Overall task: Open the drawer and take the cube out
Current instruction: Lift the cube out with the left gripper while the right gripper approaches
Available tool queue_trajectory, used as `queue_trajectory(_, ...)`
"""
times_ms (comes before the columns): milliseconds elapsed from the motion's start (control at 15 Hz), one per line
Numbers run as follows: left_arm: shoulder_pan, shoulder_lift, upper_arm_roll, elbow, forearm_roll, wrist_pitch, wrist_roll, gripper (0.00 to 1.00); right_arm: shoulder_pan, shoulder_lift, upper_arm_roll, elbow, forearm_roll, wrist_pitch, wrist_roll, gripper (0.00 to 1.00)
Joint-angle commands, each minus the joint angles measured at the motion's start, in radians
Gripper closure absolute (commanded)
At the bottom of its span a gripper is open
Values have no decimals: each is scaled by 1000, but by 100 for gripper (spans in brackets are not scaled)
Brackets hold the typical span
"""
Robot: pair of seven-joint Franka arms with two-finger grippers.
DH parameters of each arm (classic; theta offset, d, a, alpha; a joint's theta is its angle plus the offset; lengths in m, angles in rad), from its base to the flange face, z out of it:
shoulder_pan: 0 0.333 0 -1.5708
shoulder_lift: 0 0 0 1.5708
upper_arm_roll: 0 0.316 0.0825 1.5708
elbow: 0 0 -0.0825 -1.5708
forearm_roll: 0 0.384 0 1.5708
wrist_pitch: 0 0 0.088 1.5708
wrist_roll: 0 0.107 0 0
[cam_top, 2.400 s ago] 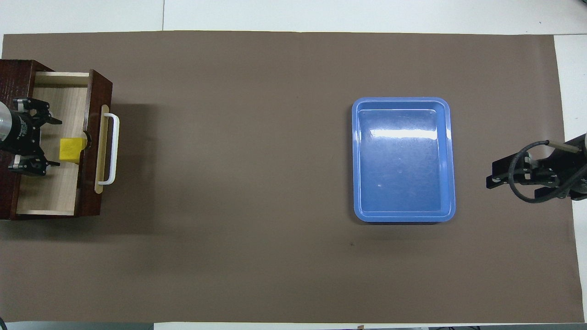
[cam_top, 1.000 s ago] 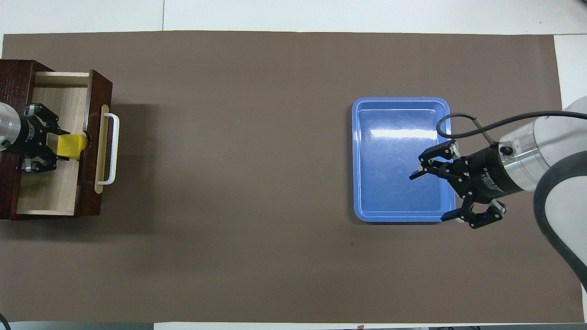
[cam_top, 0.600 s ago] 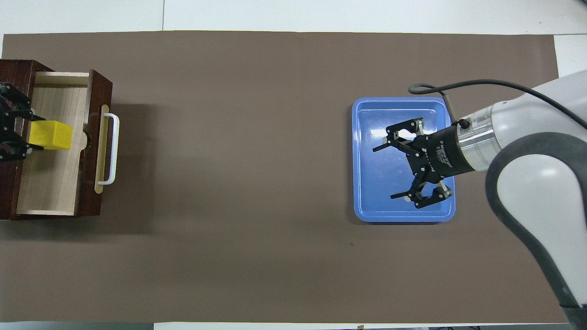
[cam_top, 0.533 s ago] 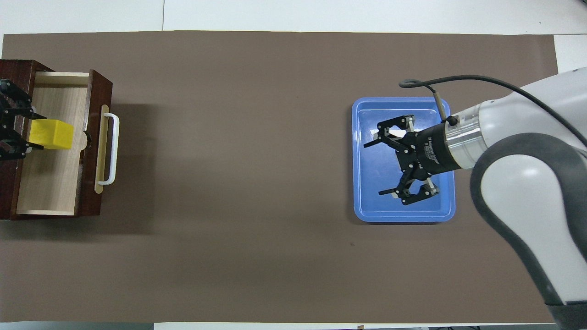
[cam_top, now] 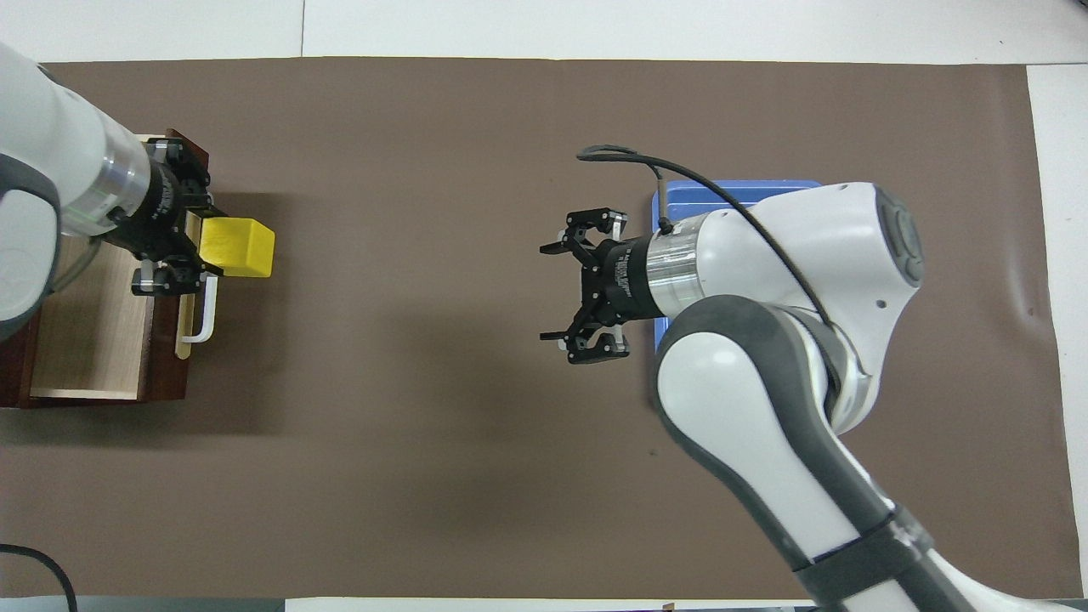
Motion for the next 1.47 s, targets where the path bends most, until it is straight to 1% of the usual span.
queue_trajectory(0,-79,19,16,27,-15,3,-121,100,50,17,-2,1,61,106,72,0)
queue_trajectory(133,-127,43,16,32,-20,12,-214,100,85,22,-2,7,74,155,96,0)
queue_trajectory(267,-158,59,16,32,-37,27,-273,100,125,22,-2,11,72,163,84,0)
queue_trajectory(467,-172,59,16,31,-41,50,-301,100,163,22,-2,15,60,139,-8,0)
queue_trajectory(600,-172,59,16,28,-45,53,-304,100,157,29,-2,32,60,117,-27,0)
queue_trajectory(733,-170,59,14,24,-43,52,-304,100,151,84,-5,111,52,68,-28,0)
queue_trajectory(867,-170,57,14,21,-43,52,-304,100,154,103,-3,136,14,47,-28,0)
queue_trajectory(933,-170,57,14,20,-43,50,-304,100,163,138,-3,171,3,42,-28,0)
queue_trajectory(1133,-173,56,14,15,-43,46,-304,100,162,284,-5,360,-12,-21,2,0)
queue_trajectory(1267,-188,53,14,9,-43,46,-307,100,149,337,-9,449,-11,-56,33,0)
queue_trajectory(1400,-189,50,14,1,-43,50,-308,100,149,353,-13,468,-8,-49,54,0)
